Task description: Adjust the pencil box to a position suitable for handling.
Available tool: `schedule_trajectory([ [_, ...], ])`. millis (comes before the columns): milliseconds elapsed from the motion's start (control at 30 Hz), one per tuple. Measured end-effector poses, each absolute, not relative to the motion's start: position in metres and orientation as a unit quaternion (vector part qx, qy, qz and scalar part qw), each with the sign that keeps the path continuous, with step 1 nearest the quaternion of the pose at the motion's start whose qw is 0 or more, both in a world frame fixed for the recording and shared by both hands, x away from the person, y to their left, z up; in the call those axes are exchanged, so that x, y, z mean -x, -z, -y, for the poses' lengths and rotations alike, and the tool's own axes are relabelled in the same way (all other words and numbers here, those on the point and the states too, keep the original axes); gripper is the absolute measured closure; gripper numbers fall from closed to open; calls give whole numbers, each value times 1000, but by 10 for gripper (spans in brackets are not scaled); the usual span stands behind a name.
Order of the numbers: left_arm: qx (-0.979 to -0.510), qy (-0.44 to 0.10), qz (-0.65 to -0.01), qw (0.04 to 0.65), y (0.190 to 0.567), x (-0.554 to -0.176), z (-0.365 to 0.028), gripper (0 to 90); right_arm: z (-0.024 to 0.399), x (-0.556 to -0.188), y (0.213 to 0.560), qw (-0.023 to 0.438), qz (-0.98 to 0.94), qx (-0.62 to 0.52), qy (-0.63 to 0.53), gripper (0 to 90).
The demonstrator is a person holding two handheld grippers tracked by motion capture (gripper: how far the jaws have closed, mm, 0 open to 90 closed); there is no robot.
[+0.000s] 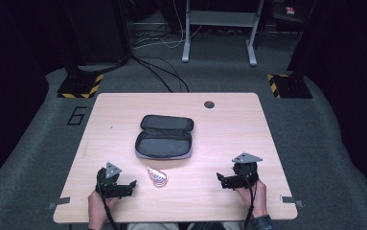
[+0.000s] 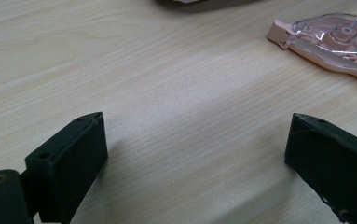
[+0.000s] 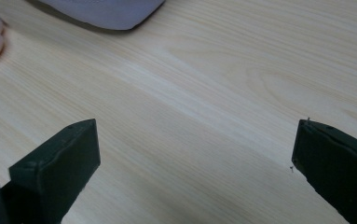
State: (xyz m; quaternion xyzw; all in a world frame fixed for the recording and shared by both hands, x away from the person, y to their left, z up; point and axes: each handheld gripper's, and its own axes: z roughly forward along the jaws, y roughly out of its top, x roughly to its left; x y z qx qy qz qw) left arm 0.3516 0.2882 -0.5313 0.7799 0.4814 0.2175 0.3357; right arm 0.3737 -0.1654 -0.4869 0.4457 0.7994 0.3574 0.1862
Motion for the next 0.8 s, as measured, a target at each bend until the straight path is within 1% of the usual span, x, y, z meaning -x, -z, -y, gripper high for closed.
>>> schedule_trajectory([
  [200, -779, -219, -481, 336, 532, -352, -288, 57, 147, -374, 486, 179, -814, -420, -358, 3],
  [500, -779, -219, -481, 337, 532, -352, -288, 57, 111, -374, 478, 155, -832, -385, -368, 3],
  [800, -780, -217, -482, 334, 531, -351, -288, 57, 74, -375, 480, 137, -848, -348, -374, 2],
])
